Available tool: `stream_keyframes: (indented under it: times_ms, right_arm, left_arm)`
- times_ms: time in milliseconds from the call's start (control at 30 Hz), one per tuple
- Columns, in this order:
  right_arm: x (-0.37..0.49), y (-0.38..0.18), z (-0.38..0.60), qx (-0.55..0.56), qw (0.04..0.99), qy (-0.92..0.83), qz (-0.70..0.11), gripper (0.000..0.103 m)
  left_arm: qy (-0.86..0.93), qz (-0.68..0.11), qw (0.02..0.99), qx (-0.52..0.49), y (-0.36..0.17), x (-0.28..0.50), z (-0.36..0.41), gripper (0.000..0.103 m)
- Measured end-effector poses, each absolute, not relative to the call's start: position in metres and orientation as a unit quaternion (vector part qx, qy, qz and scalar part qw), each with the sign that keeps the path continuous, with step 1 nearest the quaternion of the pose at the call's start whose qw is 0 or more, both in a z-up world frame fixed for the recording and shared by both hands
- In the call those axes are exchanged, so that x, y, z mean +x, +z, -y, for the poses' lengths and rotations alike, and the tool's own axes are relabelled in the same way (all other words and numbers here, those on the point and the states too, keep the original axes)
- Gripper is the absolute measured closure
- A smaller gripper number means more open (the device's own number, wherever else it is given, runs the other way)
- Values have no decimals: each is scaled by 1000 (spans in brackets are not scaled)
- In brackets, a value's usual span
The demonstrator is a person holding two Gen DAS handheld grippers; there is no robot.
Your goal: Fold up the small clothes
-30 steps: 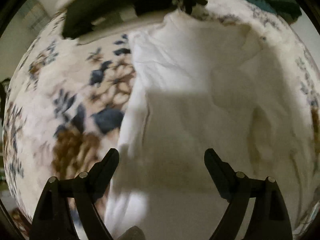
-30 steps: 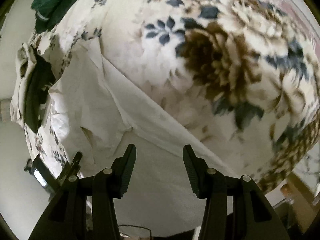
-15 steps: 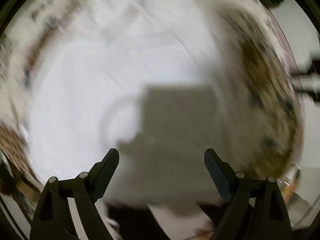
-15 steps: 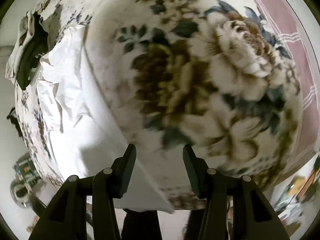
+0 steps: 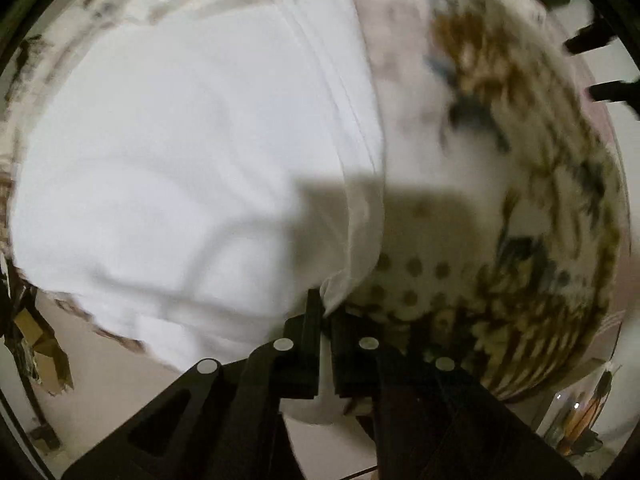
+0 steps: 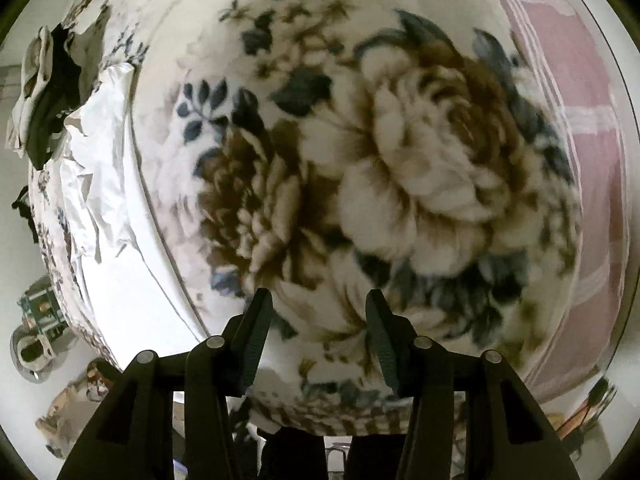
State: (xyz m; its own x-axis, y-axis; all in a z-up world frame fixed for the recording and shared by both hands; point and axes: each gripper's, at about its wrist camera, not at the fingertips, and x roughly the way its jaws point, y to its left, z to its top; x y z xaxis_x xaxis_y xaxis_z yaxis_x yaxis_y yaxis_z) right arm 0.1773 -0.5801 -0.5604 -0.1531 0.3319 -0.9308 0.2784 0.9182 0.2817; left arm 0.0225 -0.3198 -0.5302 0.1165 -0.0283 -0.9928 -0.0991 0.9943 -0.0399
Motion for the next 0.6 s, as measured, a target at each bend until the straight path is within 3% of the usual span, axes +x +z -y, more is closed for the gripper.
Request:
stream_keyframes:
  times_ms: [267,600]
  right_arm:
    - [285,-579,521,201,620,137,-746,52]
    - [424,-643,425,268,608,215,-716,56]
  left_arm:
    - [54,-627,773,-82,-463,16,256,101]
    - [80,-611,779,-115,-442,13,208,101]
